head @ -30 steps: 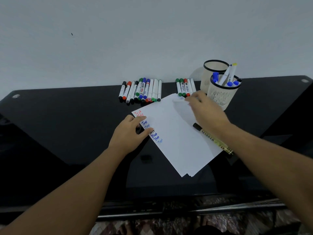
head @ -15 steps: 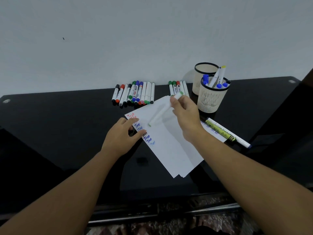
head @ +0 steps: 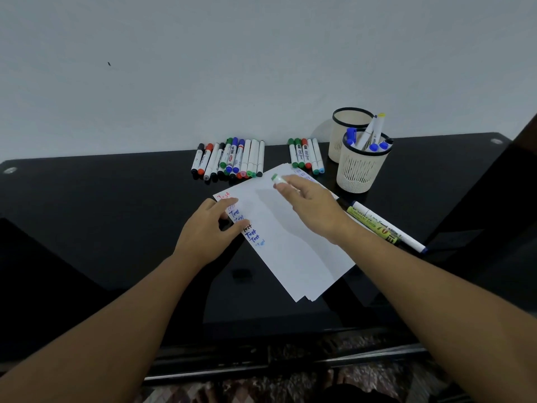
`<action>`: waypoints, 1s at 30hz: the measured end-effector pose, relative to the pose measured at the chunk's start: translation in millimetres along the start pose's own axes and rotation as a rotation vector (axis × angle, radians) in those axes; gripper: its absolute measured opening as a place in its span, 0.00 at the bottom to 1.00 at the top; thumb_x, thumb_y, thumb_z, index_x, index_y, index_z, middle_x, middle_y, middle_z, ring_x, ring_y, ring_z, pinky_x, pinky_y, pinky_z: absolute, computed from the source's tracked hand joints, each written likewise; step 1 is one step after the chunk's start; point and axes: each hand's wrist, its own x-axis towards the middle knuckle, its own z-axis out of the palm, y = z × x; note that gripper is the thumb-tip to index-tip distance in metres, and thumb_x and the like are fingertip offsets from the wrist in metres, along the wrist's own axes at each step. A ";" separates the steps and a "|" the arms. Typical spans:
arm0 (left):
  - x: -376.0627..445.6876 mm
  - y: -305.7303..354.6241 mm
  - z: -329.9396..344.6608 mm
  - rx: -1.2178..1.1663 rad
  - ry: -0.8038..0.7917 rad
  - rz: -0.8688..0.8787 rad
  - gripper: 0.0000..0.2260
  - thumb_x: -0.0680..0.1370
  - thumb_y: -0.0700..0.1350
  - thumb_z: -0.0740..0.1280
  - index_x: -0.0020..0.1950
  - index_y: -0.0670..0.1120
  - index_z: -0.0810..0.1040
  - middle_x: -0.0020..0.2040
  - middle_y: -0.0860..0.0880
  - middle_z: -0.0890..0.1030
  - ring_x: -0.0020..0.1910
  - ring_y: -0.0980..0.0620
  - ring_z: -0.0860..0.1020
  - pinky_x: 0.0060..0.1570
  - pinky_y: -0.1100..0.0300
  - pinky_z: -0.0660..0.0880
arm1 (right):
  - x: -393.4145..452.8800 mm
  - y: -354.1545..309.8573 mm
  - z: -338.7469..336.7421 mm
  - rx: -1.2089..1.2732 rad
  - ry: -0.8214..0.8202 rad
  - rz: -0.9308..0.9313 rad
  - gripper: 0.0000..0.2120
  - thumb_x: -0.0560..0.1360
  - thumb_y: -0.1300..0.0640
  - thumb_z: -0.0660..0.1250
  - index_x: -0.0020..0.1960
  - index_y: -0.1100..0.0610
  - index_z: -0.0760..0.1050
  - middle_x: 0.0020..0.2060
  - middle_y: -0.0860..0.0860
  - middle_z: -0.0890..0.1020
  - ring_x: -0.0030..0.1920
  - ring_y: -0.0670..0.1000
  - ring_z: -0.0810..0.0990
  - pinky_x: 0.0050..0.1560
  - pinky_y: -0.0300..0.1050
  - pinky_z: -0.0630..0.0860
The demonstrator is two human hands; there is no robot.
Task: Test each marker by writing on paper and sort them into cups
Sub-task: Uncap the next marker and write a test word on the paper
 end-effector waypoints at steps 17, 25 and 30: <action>-12.5 7.5 -20.6 0.080 -0.009 0.209 0.16 0.84 0.51 0.64 0.67 0.46 0.80 0.55 0.49 0.82 0.52 0.50 0.74 0.51 0.53 0.75 | -17.5 -1.6 5.4 -0.280 -0.226 -0.025 0.15 0.84 0.58 0.57 0.67 0.46 0.57 0.43 0.61 0.80 0.35 0.52 0.75 0.37 0.49 0.71; -27.2 -19.0 -1.1 0.097 0.009 0.134 0.17 0.82 0.50 0.67 0.70 0.46 0.79 0.59 0.49 0.76 0.57 0.50 0.69 0.57 0.56 0.72 | -26.4 11.2 9.3 0.450 -0.080 0.226 0.18 0.84 0.67 0.54 0.59 0.57 0.82 0.59 0.60 0.81 0.53 0.58 0.87 0.60 0.54 0.82; -24.0 -18.1 0.0 0.099 -0.010 0.160 0.20 0.83 0.49 0.66 0.75 0.52 0.74 0.58 0.50 0.73 0.55 0.50 0.68 0.57 0.55 0.71 | -32.7 18.3 11.4 0.272 -0.019 0.125 0.16 0.80 0.65 0.70 0.57 0.45 0.76 0.56 0.52 0.83 0.53 0.51 0.84 0.56 0.48 0.80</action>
